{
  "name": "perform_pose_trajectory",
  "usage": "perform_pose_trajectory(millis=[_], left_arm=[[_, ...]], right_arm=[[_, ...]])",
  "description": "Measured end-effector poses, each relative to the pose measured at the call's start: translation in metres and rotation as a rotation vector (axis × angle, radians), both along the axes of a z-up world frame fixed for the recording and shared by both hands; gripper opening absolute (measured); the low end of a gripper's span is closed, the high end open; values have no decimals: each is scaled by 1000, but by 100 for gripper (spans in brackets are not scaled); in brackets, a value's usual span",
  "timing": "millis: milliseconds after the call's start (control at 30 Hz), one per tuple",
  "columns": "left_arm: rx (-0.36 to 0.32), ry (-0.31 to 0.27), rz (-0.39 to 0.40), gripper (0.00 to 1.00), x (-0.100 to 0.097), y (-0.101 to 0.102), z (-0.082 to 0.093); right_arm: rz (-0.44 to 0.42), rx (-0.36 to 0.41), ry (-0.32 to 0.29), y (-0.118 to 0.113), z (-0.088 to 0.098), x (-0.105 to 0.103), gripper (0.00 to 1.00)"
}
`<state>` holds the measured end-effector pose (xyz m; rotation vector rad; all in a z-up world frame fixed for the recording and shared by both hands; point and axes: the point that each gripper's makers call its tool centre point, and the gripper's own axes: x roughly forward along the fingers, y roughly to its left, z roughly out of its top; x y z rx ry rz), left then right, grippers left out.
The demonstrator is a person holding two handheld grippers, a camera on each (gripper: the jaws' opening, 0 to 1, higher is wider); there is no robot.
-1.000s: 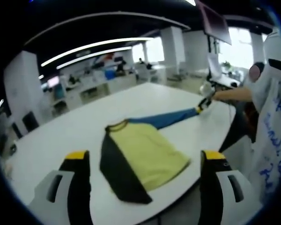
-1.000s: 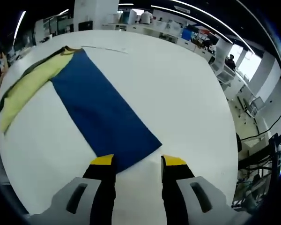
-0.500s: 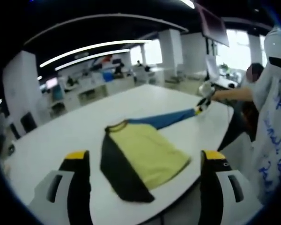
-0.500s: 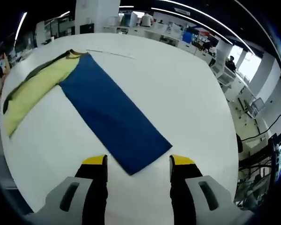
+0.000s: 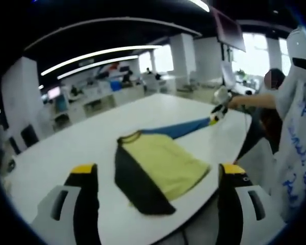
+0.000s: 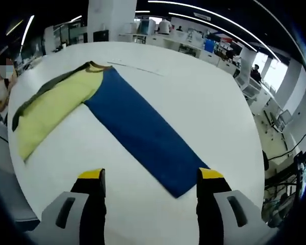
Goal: Fold the garment on the visible template until the final outline fits inside the template.
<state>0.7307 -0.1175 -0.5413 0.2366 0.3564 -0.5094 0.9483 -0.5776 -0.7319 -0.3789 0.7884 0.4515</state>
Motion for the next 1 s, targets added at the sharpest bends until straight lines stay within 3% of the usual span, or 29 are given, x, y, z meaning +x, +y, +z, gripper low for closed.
perform_pose_trajectory(millis=[600, 1000], left_arm=[[-18, -20, -65, 93, 5, 14, 0], [-32, -27, -82, 93, 2, 23, 0]], right_arm=[[65, 40, -78, 85, 40, -41, 88], [114, 60, -116, 128, 58, -49, 94]])
